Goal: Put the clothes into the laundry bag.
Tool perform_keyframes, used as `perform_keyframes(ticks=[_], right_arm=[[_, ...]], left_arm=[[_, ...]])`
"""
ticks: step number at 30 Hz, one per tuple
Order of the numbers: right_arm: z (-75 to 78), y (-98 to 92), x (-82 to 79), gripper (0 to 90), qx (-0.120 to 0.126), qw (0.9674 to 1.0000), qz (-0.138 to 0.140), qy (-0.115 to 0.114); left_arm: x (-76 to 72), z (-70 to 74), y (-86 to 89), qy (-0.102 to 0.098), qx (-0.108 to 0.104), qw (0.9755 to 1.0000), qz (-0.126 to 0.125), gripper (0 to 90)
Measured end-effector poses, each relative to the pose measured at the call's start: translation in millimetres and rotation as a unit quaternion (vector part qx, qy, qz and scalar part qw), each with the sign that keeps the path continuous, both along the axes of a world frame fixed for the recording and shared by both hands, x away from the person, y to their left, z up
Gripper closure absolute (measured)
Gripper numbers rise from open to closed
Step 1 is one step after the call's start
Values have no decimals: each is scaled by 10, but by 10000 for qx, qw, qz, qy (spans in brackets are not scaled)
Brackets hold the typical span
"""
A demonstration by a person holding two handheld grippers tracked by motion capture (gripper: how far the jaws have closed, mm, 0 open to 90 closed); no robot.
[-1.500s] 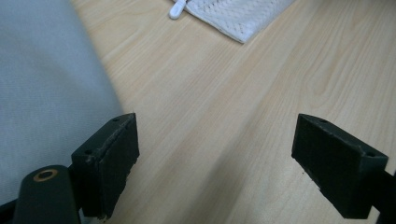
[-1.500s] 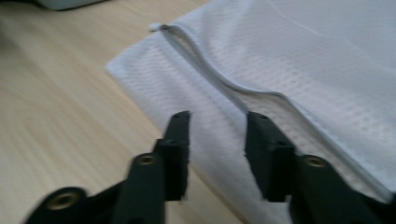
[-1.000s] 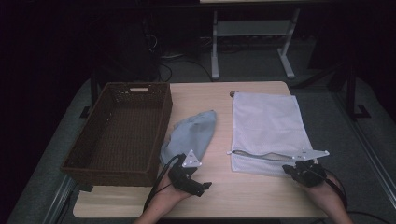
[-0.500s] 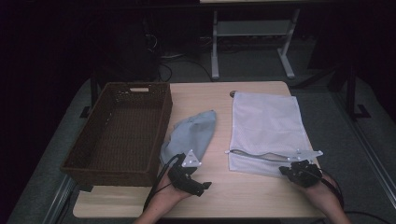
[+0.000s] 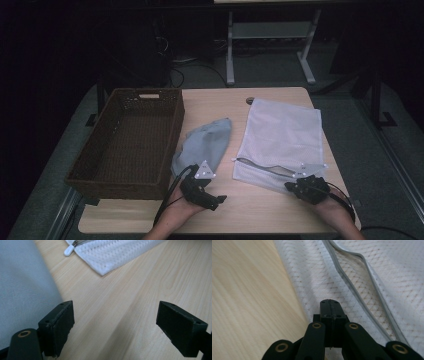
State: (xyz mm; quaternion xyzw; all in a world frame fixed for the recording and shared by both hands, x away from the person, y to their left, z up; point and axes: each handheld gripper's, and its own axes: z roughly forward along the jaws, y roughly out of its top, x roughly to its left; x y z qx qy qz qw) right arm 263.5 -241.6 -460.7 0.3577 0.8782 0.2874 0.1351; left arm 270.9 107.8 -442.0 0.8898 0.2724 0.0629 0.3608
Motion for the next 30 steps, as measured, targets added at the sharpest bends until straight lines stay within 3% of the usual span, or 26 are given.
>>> perform_keyframes(ticks=[12, 30], right_arm=[[7, 266, -74, 895, 32, 9990, 451, 52], [18, 748, -197, 895, 40, 9930, 1178, 91]], left_arm=[[8, 3, 14, 23, -37, 10000, 43, 142], [24, 6, 49, 7, -47, 10000, 81, 142]])
